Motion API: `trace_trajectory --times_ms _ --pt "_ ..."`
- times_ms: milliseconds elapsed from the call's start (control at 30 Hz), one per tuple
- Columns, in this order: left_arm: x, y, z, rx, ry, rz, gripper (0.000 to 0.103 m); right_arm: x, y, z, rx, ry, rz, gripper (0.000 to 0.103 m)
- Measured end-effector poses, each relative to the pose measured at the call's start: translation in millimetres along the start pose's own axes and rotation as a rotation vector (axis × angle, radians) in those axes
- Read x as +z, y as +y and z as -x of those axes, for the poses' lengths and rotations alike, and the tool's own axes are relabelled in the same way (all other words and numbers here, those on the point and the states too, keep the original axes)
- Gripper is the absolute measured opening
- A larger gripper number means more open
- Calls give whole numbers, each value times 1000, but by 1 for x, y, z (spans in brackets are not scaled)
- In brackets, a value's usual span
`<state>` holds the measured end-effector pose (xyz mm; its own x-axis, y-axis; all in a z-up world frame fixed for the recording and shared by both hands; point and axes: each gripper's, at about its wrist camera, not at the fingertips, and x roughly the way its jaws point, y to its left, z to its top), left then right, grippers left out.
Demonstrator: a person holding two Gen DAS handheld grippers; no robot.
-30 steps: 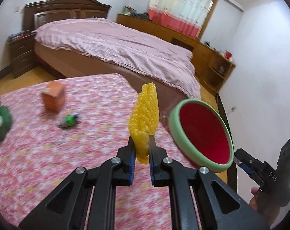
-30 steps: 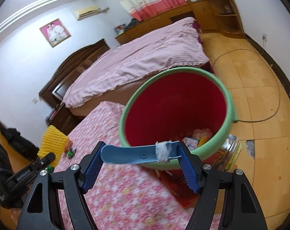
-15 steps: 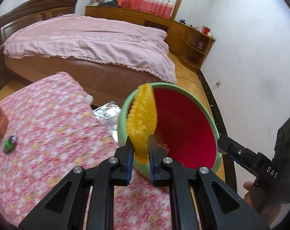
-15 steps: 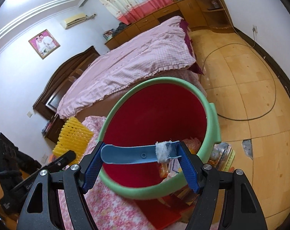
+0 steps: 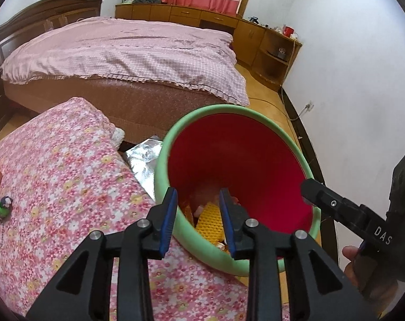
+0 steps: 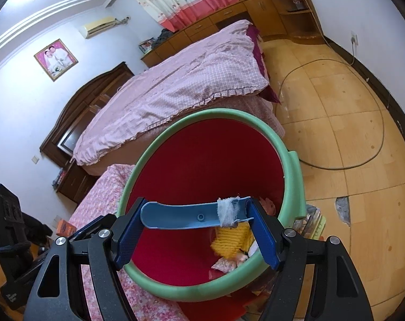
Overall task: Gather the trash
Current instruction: 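Carry the net and blue scoop over the red bucket and open both tools, then move both open tools back toward the green keychain toy on the bed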
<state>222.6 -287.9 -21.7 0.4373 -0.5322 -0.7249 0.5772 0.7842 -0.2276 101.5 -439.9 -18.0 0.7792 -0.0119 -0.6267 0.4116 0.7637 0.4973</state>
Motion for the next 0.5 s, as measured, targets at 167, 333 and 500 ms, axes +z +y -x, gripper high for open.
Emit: trace_trajectory --times_ms 167,333,500 --pt "-1 18 11 42 -18 34 35 -2 4 -5 -17 12 21 77" --pt "-3 46 23 101 -38 87 37 -3 9 -5 -14 8 38 79" --pt "-5 77 34 163 -53 140 38 -4 13 -2 -14 -14 44 79"
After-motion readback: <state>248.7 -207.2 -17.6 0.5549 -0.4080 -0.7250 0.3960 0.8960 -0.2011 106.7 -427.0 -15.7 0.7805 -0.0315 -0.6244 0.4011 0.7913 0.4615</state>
